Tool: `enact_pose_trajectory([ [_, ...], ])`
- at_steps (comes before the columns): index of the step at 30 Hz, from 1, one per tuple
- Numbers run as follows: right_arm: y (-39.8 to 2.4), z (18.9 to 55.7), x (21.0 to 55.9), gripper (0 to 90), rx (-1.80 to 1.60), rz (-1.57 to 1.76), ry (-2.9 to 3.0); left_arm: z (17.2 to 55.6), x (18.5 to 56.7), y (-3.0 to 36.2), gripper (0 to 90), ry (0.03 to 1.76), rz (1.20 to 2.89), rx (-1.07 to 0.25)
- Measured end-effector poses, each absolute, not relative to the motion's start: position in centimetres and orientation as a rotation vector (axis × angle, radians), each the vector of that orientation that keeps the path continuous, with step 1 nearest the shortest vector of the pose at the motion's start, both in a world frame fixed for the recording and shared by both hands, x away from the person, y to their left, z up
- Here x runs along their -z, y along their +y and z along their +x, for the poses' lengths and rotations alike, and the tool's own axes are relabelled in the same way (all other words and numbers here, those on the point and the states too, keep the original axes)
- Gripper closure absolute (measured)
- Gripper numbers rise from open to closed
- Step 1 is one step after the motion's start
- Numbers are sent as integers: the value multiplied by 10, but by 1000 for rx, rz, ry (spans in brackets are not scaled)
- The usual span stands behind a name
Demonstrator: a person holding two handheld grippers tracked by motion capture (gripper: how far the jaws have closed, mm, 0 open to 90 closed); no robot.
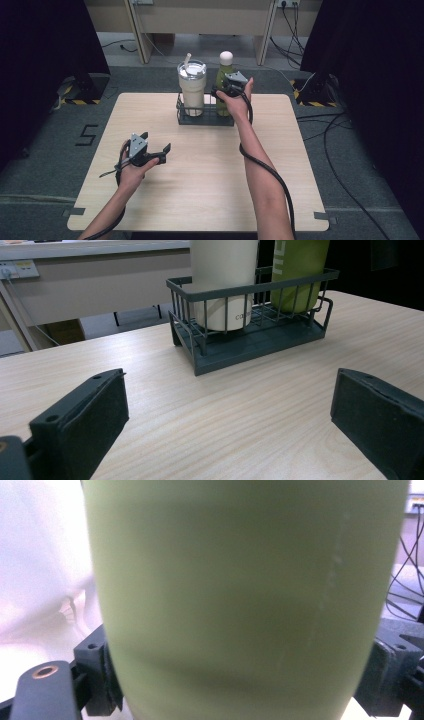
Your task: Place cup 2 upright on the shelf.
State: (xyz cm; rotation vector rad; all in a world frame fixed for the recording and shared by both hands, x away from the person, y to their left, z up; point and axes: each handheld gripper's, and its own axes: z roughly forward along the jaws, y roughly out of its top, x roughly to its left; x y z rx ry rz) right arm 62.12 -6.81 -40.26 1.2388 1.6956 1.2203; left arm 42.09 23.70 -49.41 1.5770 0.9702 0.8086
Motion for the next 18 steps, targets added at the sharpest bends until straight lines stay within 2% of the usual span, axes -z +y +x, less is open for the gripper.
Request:
enact_pose_trajectory([
  [18,-74,603,396,123,-1233,1189,1705,421,494,238,11,975,1574,-813],
])
